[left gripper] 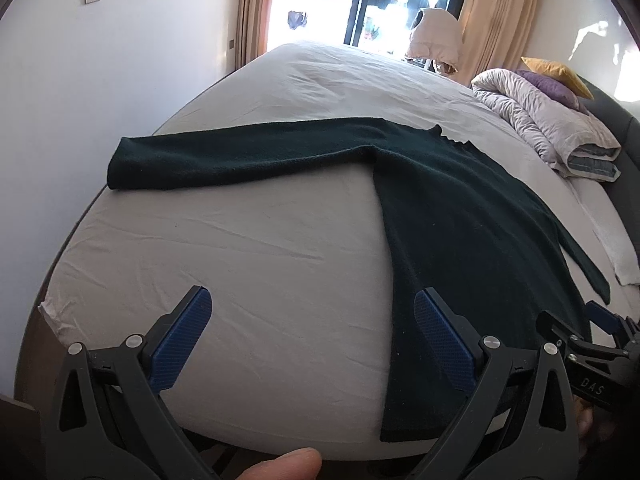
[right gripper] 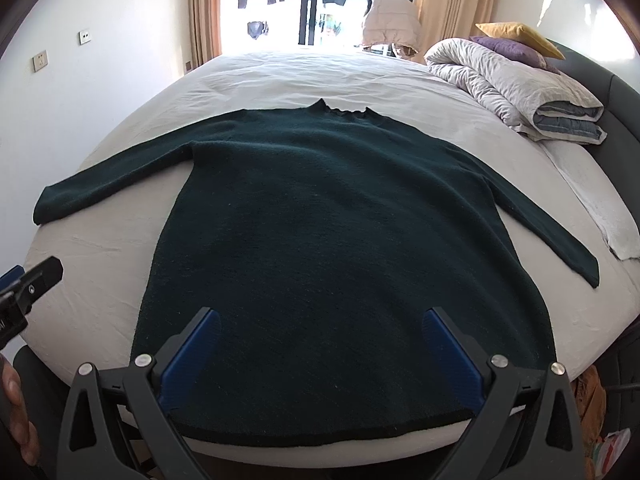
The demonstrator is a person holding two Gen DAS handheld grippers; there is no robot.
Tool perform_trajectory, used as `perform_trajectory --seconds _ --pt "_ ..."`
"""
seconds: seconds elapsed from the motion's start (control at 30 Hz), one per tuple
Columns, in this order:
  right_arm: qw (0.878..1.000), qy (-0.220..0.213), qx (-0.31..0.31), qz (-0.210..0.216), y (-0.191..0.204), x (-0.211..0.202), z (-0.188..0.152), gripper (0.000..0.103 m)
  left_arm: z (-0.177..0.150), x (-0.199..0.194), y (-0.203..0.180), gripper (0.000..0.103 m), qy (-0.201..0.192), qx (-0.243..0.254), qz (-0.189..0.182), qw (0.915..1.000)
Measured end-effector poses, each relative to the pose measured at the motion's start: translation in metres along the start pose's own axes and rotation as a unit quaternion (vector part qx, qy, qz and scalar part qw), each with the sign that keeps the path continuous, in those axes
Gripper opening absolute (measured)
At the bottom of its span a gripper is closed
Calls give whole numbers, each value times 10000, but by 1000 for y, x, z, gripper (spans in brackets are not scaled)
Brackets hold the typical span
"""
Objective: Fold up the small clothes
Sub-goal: 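Grasp the sweater body edge with the right gripper while the left gripper grasps the sleeve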
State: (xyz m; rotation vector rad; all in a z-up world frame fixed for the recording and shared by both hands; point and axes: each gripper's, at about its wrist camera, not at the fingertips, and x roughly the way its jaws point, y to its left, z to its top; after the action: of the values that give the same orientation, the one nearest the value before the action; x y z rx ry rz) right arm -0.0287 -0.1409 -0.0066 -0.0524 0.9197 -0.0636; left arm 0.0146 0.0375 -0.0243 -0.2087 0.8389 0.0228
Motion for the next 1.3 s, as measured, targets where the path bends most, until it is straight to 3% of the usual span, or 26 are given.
perform_trajectory --seconds 0.07,0.13,0.2,0.23,0.37,0.53,0.73,0.8,0.93,1.1,1.2,1.3 --pt "10000 31 -68 21 6 6 5 103 5 9 12 103 17 -170 -226 9996" --pt "9998 70 -187 69 15 12 13 103 12 18 27 103 28 -456 -689 9966" --pt "9994 49 -321 102 23 17 21 103 19 27 42 103 15 -734 -1330 9884" --pt "9991 24 -402 142 29 20 26 103 23 33 48 103 79 -807 -1482 9856" --pt "9962 -111 -760 400 49 33 45 103 45 55 79 103 236 -868 -1149 9893" --pt "9910 -144 -1031 844 66 59 72 102 80 90 162 103 184 -1713 -894 9810" --pt "9850 9 -1214 1222 86 92 99 70 121 108 252 103 -240 -2365 -400 9705" --pt "9828 82 -1295 1311 95 103 105 66 127 113 276 103 -252 -2513 -216 9673" --pt "9800 160 -1354 1452 110 119 112 65 128 123 310 103 -196 -2895 -281 9566" --pt "9762 213 -1404 1638 128 129 113 65 121 157 330 103 36 -3253 -1003 9403" --pt "9745 207 -1516 1643 133 130 110 65 123 170 330 100 8 -3223 -1002 9413" --pt "9757 195 -1516 1567 128 132 111 65 129 178 328 79 43 -3098 -952 9460"
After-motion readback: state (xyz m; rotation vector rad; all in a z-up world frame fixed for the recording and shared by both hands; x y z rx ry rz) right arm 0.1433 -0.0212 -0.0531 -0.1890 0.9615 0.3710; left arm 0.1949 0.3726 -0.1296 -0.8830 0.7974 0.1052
